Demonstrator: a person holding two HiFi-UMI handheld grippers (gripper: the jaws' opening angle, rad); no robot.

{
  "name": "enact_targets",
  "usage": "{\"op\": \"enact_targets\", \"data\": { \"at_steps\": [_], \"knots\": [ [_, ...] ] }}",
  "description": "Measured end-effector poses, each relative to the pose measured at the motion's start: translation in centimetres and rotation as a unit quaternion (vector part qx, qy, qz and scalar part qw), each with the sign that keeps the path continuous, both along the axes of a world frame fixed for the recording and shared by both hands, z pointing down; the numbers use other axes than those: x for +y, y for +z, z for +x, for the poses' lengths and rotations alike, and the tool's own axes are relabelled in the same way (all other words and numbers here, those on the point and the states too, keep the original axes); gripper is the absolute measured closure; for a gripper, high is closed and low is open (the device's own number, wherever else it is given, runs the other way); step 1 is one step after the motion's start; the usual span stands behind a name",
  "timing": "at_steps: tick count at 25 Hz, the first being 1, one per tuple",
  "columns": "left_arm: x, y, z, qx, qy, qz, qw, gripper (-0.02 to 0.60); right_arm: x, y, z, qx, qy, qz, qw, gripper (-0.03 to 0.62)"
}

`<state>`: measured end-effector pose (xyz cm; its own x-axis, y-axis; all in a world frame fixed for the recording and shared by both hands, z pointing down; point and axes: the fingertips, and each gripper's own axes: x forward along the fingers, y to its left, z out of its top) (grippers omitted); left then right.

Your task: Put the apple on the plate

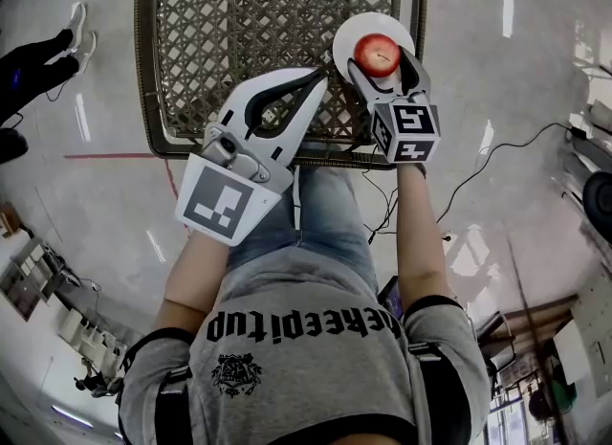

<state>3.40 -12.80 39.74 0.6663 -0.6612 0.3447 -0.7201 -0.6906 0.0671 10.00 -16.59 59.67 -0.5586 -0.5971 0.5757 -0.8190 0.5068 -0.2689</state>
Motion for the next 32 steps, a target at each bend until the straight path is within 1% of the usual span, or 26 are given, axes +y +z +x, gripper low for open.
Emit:
{"op": "enact_targets", "data": {
  "at_steps": [14,25,32],
  "knots": [
    [0.3,0.1,-0.7,0.002,-0.005,0.001,1.0000,0.561,0.1,0.4,-0.2,0.032,-0.001,0.006,0.999,0.198],
    [0.8,-0.4,-1.2,0.002,-0.005,0.003,1.0000,0.561,0.3,0.2,-0.4,0.053,-0.004,-0.001,0.999,0.186],
    [1.0,-0.4,-1.1,0.001,-0.008,0.006,0.9999,0.561,0.5,-0.2,-0.2,0.047,-0.001,0.004,0.999,0.184]
  ]
}}
